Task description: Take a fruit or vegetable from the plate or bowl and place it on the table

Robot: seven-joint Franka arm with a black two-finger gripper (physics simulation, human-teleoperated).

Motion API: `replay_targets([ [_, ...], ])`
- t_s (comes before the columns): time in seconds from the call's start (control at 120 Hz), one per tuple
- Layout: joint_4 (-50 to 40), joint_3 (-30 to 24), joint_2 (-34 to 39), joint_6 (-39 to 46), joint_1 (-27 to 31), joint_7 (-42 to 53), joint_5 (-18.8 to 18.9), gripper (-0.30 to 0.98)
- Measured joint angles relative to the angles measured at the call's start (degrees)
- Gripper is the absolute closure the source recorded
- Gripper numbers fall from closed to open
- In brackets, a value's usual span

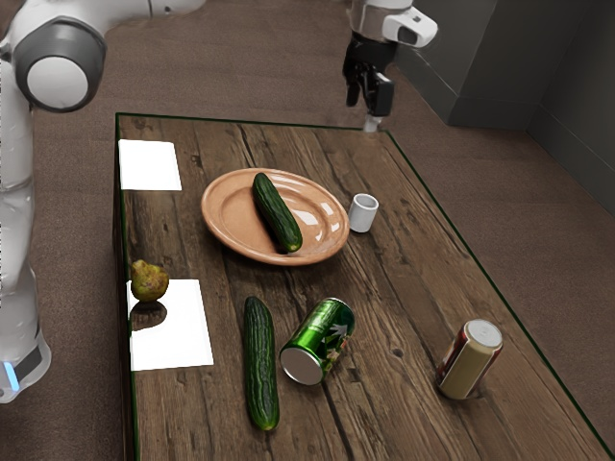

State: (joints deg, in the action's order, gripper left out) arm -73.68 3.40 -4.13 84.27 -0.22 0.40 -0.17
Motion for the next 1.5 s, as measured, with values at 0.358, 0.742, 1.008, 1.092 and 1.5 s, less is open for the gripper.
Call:
replay_targets([
  [0.358, 13.97, 1.16, 0.38, -9.33, 3.61, -0.30, 6.99, 0.00],
  [0.742, 12.11, 1.59, -8.35, -12.22, 5.13, -38.16, -1.22, 0.00],
  [1.008, -13.54, 0.93, 4.18, -2.48, 3.33, -60.00, -1.56, 0.00],
  [1.092, -19.85, 0.65, 7.46, 1.27, 3.25, -65.38, -1.57, 0.00],
  [1.5, -37.12, -1.40, 16.85, 12.22, 3.63, -84.48, -1.44, 0.00],
])
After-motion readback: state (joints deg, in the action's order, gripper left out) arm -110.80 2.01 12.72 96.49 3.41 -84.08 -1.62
